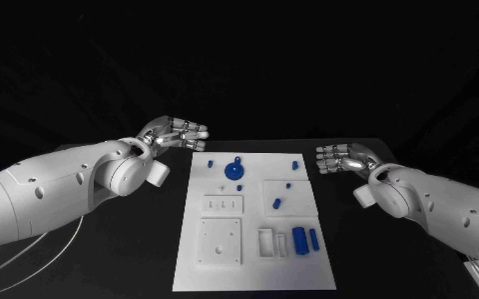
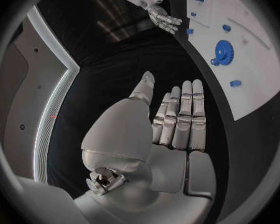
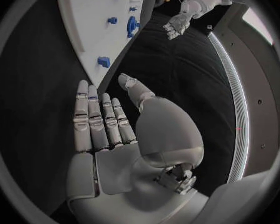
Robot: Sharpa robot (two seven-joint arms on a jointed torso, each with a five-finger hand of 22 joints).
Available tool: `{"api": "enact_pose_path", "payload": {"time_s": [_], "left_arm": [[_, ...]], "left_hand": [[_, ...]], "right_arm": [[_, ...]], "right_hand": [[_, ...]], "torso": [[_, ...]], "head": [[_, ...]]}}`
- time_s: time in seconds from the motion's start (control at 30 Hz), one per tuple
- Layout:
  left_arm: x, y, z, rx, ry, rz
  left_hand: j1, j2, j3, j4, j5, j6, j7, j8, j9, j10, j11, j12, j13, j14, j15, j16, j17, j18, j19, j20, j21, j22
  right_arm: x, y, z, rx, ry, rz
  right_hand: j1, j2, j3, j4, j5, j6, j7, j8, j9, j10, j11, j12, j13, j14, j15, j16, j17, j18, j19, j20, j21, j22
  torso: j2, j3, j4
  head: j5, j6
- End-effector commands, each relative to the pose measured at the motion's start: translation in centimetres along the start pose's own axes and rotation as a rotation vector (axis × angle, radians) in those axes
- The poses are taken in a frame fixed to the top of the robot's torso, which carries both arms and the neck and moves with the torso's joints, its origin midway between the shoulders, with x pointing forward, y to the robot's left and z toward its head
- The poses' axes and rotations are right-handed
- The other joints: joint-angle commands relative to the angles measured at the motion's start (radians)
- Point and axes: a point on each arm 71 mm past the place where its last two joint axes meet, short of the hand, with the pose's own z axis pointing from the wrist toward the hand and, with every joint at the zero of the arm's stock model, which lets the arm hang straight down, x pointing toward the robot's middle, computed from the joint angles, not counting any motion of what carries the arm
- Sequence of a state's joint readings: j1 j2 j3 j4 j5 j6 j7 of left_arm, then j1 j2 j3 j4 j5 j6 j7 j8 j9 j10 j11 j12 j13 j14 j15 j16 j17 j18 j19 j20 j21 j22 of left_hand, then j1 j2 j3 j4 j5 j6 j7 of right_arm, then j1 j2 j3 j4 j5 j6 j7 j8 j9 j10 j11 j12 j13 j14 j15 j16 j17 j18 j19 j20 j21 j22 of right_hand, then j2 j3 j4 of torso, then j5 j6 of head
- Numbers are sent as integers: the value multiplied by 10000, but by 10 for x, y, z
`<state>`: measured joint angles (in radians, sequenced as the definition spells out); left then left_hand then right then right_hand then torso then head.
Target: Assemble the parts on the task board
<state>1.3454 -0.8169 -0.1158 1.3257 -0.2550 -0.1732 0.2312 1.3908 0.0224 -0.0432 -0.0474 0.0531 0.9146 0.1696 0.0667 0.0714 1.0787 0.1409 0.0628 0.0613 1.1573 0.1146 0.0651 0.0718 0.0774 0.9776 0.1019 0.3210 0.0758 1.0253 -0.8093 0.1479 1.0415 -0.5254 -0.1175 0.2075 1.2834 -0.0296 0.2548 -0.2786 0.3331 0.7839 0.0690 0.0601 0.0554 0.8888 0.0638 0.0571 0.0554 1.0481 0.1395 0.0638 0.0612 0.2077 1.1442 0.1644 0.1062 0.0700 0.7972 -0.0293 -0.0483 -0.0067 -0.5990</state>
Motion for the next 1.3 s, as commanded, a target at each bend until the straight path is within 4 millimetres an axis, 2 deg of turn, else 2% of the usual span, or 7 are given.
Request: {"api": "enact_pose_path", "payload": {"time_s": [0.03, 0.33, 0.5, 0.7, 0.97, 1.17, 1.3], "left_arm": [[2, -1, 0, 59, 147, -15], [2, -1, 0, 35, 151, -10], [2, -1, 0, 20, 164, -4], [1, 0, 1, -8, 181, -2], [2, 1, 1, -52, 217, -9], [3, 2, 1, -80, 260, -7], [3, 3, 1, -103, 275, -9]], "left_hand": [[-14, 79, -18, -47, 31, 8, 47, -20, -10, 41, 26, -39, -4, -3, 77, -27, 14, 106, -21, 46, 14, 6], [-14, 79, -18, -47, 31, 8, 47, -20, -10, 41, 26, -39, -4, -3, 77, -27, 14, 106, -21, 46, 14, 6], [-9, 92, -21, -58, 30, 10, 48, -20, -10, 40, 35, -38, -4, -1, 78, -26, 14, 106, -24, 46, 19, 6], [-9, 92, -21, -58, 30, 10, 48, -20, -10, 40, 35, -38, -4, -1, 78, -26, 14, 106, -24, 46, 19, 6], [18, 142, -1, -72, 41, 9, 47, -19, -10, 37, 32, -39, -5, -5, 78, -27, 14, 109, -29, 46, 24, 7], [27, 158, 3, -86, 47, 11, 46, -21, -10, 41, 31, -39, -5, -13, 80, -28, 13, 109, -36, 47, 25, 7], [27, 158, 3, -86, 47, 11, 46, -21, -10, 41, 31, -39, -5, -13, 80, -28, 13, 109, -36, 47, 25, 7]], "right_arm": [[5, -1, 0, 93, 637, 623], [3, 0, 1, -38, 133, -60], [4, 3, 2, -220, -102, -878], [12, 10, 5, -627, -369, -2372], [25, 19, 9, -1171, -600, -3960], [38, 24, 14, -1531, -608, -4964], [44, 27, 16, -1799, -685, -5510]], "right_hand": [[107, 151, -127, -33, -83, -107, 6, -59, -8, -122, 5, -25, -14, 420, -189, 54, 49, 541, 1385, -158, 587, 135], [747, -273, 920, -103, -449, 1409, 688, 3, 60, 1825, 485, 17, 20, 3425, -1164, 220, 1218, 42, 3632, -1632, 3011, 1434], [74, -607, 2059, -8, -388, 2230, 743, 21, 106, 2853, 334, 21, 29, 4164, -1402, 295, 2768, 55, 3586, -1850, 4612, 2567], [30, -437, 529, -23, 227, 2692, 623, 37, 154, 4369, -183, 127, 223, 3875, -1601, 892, 6632, -209, 2526, -2091, 6773, 4616], [209, -444, 190, -40, 222, 2789, 540, 83, 334, 4508, -411, 730, 1648, 4040, -1730, 471, 10308, -330, 2016, -2211, 8675, 7279], [275, -767, 1019, -69, -155, 2699, 530, 36, 357, 4114, -426, 1899, 2979, 4234, -1786, 64, 11072, -346, 2032, -2251, 8772, 7763], [88, -822, 442, -29, 160, 2599, 482, 37, 355, 3551, -547, 3853, 5099, 4601, -1905, 346, 11713, -569, 2588, -2350, 9708, 9055]], "torso": [[3, -1, 8], [15, 5, -1], [6, 5, 1], [13, 19, -3], [5, 5, 10], [12, 3, 25], [19, 5, 33]], "head": [[4, 5], [27, 2], [31, -4], [40, -18], [27, -20], [35, -34], [54, -38]]}}
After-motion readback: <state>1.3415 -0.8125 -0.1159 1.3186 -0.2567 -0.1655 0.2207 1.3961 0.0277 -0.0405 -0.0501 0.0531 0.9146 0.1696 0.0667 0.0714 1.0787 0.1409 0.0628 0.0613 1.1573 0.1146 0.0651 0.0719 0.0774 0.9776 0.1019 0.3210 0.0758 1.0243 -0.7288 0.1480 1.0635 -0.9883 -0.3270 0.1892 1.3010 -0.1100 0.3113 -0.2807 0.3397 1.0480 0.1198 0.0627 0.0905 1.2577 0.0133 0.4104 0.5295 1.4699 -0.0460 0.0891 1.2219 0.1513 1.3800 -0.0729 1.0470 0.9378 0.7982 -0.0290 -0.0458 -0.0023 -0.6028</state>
